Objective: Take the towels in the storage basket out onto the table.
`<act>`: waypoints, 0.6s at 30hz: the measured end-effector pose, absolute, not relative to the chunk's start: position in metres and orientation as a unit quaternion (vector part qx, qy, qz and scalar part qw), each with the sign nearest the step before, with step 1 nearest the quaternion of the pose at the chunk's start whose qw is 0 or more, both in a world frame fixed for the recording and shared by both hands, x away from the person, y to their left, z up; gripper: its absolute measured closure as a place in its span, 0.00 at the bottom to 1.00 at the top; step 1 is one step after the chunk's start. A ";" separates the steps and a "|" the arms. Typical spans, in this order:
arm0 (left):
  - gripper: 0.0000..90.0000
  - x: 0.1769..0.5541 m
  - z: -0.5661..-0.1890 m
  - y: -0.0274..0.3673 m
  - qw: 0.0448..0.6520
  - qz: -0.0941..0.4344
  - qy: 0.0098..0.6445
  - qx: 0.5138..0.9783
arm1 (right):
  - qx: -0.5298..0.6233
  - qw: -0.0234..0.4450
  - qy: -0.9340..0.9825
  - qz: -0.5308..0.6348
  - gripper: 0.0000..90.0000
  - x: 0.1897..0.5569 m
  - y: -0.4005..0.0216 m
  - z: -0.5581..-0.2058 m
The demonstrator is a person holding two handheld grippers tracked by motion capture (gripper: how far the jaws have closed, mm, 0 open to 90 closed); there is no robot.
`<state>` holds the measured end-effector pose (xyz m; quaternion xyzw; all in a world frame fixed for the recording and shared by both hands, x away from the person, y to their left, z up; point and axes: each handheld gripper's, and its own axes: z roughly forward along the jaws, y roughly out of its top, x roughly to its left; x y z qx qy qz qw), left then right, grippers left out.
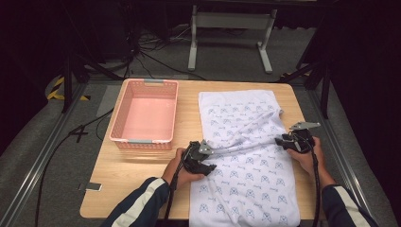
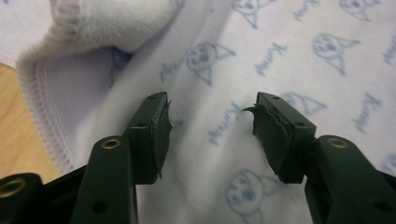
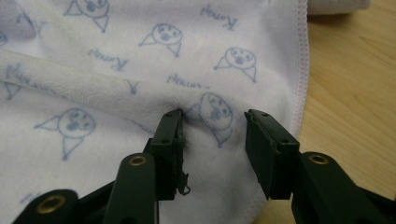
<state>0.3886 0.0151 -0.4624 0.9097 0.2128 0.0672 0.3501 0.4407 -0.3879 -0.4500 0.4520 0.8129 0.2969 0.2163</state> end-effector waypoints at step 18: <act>0.48 0.315 -0.461 0.020 0.354 -0.012 0.156 0.922 | 0.279 0.116 0.902 0.309 0.66 0.342 -0.359 -0.448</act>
